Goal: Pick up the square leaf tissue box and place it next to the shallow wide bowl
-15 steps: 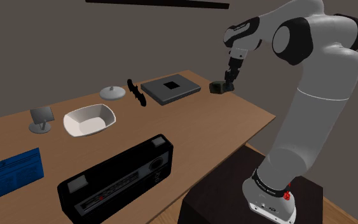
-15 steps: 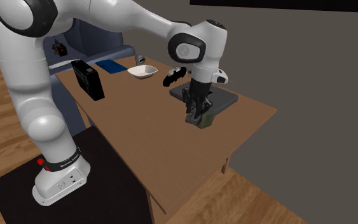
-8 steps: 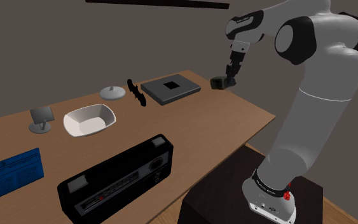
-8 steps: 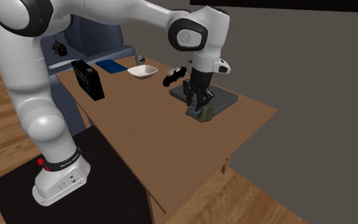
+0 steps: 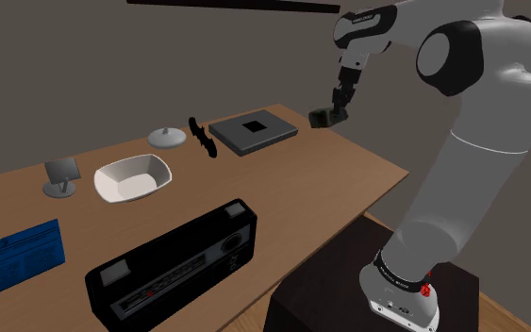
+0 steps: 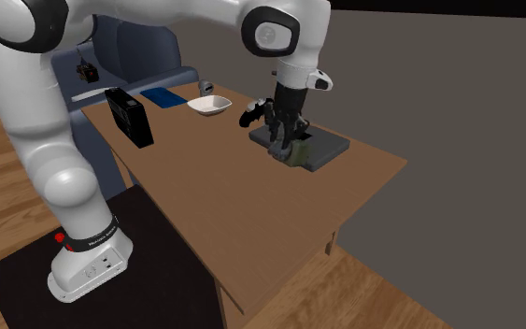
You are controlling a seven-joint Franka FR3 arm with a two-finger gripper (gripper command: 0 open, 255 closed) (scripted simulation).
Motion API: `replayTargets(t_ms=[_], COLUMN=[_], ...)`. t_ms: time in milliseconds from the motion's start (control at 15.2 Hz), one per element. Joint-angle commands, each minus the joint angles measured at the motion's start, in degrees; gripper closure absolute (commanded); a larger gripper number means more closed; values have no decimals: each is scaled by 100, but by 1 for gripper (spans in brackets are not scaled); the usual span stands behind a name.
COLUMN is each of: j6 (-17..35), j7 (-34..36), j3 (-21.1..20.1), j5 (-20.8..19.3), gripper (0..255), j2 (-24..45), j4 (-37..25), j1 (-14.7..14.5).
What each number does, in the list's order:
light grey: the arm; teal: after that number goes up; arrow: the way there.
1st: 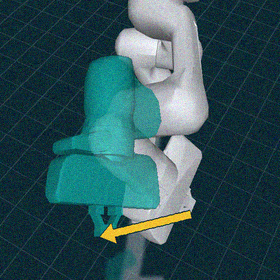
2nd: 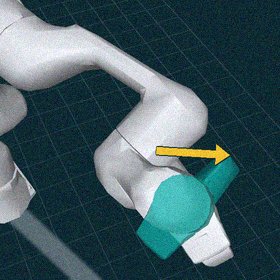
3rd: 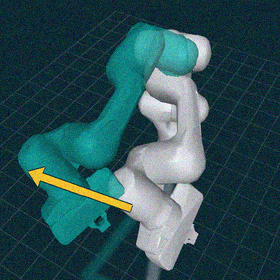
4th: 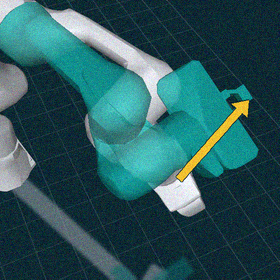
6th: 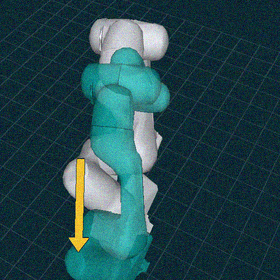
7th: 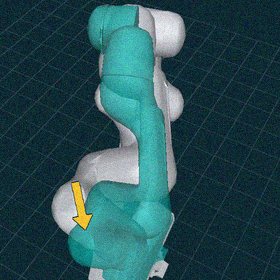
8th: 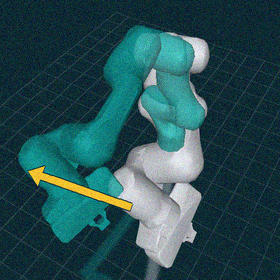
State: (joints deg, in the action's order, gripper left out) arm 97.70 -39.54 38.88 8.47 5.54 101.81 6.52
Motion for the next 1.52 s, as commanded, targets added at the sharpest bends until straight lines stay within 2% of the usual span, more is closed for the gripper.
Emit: replayTargets(t_ms=[0, 726, 1452], j6=[130, 481, 719], j7=[334, 2029, 3457], j3=[-118, -958, -1773], j5=[-121, -311, -78], gripper=[255, 255, 255], j2=[-259, -1006, -925], j4=[292, 1078, 1061], j1=[-195, -1002, -1706])
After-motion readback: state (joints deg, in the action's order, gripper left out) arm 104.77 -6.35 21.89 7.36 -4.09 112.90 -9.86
